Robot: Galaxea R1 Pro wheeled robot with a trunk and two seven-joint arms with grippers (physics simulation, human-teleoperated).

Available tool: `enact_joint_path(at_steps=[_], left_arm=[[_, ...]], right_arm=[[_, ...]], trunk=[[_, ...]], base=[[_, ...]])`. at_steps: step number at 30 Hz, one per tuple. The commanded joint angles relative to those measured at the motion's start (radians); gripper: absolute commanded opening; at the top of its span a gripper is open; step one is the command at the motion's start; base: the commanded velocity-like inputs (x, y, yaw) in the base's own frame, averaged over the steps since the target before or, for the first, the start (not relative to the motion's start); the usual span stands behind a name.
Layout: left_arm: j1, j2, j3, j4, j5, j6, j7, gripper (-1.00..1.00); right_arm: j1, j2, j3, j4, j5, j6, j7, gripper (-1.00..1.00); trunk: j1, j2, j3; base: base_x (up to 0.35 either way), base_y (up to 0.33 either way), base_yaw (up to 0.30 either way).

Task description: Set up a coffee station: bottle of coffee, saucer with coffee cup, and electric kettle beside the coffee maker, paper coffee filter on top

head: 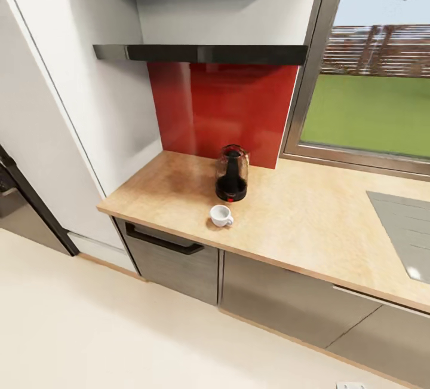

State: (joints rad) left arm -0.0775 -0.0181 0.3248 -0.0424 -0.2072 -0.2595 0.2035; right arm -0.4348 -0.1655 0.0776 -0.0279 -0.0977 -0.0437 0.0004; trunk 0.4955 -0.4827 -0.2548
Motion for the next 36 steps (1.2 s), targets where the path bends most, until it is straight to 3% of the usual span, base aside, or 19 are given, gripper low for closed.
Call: enact_joint_path(at_steps=[1, 11, 16, 36], left_arm=[[-0.001, 0.000, 0.007, 0.001, -0.011, -0.003, 0.004, 1.00], [-0.001, 0.000, 0.008, 0.001, -0.011, -0.004, 0.004, 1.00], [-0.001, 0.000, 0.008, 0.001, -0.011, -0.004, 0.004, 1.00], [-0.001, 0.003, 0.004, 0.001, -0.012, -0.004, 0.009, 1.00]], right_arm=[[-0.001, 0.000, 0.008, 0.002, -0.010, -0.004, 0.000, 1.00], [-0.001, 0.000, 0.008, -0.001, -0.010, -0.004, -0.003, 1.00], [-0.001, 0.000, 0.007, -0.001, -0.011, -0.004, -0.001, 1.00], [-0.001, 0.001, 0.008, -0.001, -0.012, -0.006, -0.003, 1.00]], trunk=[[0.001, -0.001, -0.002], [0.001, -0.001, -0.002], [0.001, -0.001, -0.002], [0.001, -0.001, -0.002]], base=[[0.097, 0.338, -0.003], [0.112, 0.331, -0.004], [0.126, 0.221, -0.199], [0.024, 0.027, -0.263]])
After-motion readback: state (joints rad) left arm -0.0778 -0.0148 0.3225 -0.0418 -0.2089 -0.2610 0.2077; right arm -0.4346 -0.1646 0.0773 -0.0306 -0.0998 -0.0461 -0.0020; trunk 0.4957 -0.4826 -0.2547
